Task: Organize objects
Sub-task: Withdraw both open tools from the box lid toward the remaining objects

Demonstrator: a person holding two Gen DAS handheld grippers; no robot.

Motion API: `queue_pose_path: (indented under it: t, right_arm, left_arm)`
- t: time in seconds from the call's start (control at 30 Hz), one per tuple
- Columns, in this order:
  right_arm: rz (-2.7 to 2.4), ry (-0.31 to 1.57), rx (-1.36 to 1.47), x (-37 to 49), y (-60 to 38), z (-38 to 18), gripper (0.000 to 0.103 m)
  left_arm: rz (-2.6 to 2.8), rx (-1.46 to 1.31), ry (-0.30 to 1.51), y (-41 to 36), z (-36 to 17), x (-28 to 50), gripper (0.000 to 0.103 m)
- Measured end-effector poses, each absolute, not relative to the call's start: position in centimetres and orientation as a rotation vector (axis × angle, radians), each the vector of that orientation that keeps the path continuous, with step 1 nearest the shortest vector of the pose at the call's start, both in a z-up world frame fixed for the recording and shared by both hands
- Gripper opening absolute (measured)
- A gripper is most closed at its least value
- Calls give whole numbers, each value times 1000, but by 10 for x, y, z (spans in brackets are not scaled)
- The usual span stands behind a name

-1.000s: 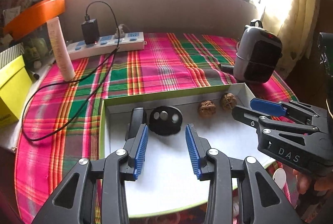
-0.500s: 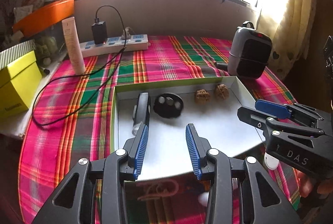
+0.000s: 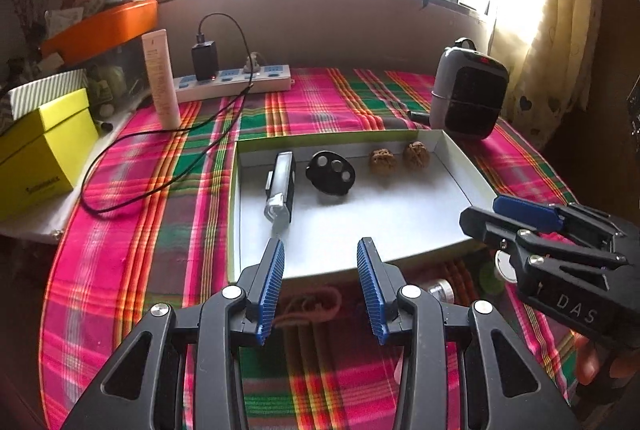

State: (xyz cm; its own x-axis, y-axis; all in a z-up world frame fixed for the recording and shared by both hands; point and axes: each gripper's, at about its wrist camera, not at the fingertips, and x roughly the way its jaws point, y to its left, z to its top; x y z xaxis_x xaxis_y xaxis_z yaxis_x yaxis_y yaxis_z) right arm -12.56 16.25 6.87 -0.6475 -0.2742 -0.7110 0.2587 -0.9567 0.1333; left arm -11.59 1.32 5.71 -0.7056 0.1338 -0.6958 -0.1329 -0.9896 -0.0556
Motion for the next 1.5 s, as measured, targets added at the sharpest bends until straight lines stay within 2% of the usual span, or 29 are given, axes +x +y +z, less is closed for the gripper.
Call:
queue_pose_path:
  t: [0.53, 0.8, 0.93, 1.5]
  right_arm:
    - [-2599, 2, 1093, -81, 148, 60, 43]
    - [-2575, -30, 1137, -67, 145, 45, 44]
    - [-2567, -36, 1154, -63, 142, 40, 50]
    - [-2516, -24, 1250, -74, 111, 22, 50]
  left_arm:
    - [2793, -1115, 50, 7, 42, -74, 37]
    - [2765, -1147, 15, -6, 31, -60, 37]
    - [2756, -1159, -41, -17, 27, -57, 37]
    - [2719, -1214, -126, -40, 12, -60, 39]
